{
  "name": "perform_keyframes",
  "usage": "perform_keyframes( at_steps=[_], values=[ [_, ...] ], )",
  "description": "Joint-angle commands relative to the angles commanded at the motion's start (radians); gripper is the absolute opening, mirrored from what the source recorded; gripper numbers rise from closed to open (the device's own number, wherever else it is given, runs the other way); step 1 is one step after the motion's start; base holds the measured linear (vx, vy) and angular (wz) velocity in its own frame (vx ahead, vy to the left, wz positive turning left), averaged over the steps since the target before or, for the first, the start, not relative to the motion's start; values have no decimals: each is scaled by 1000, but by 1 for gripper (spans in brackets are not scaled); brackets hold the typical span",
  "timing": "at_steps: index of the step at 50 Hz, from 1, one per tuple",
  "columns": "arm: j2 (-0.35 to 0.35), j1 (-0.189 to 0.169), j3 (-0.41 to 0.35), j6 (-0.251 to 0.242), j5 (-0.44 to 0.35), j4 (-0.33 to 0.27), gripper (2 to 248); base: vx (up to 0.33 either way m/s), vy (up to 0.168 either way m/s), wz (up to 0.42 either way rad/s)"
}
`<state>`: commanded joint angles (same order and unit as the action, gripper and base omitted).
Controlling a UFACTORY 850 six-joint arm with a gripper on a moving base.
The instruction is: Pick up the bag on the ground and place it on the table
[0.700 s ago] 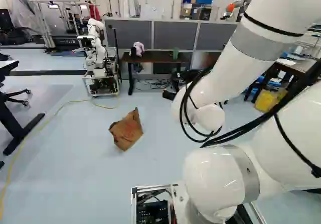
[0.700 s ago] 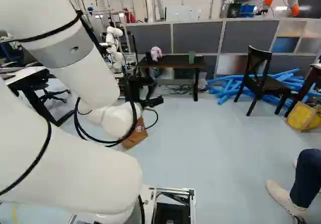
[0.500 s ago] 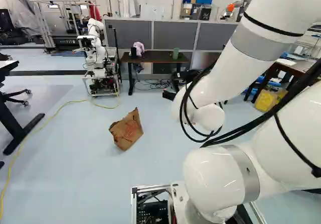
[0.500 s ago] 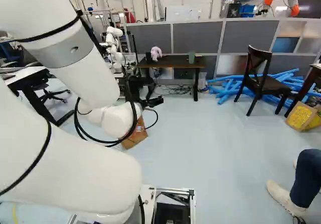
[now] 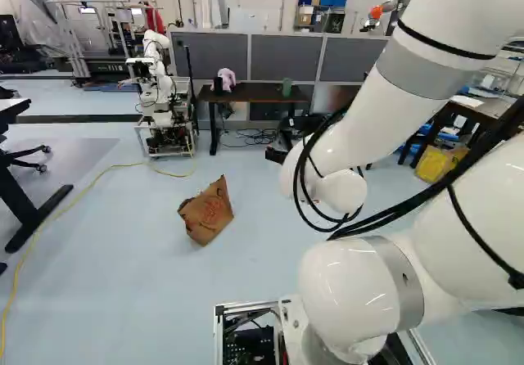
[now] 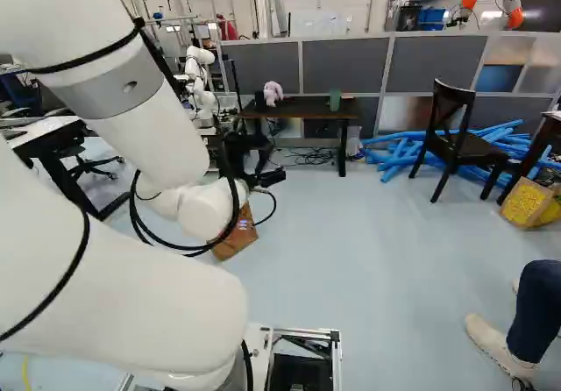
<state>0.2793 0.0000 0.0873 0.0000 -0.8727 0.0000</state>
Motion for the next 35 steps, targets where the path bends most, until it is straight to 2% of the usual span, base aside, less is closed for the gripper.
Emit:
perform_keyframes(
  at_steps=[35],
  values=[
    [0, 0, 0, 0, 0, 0, 247, 44, 1, -1]
  ],
)
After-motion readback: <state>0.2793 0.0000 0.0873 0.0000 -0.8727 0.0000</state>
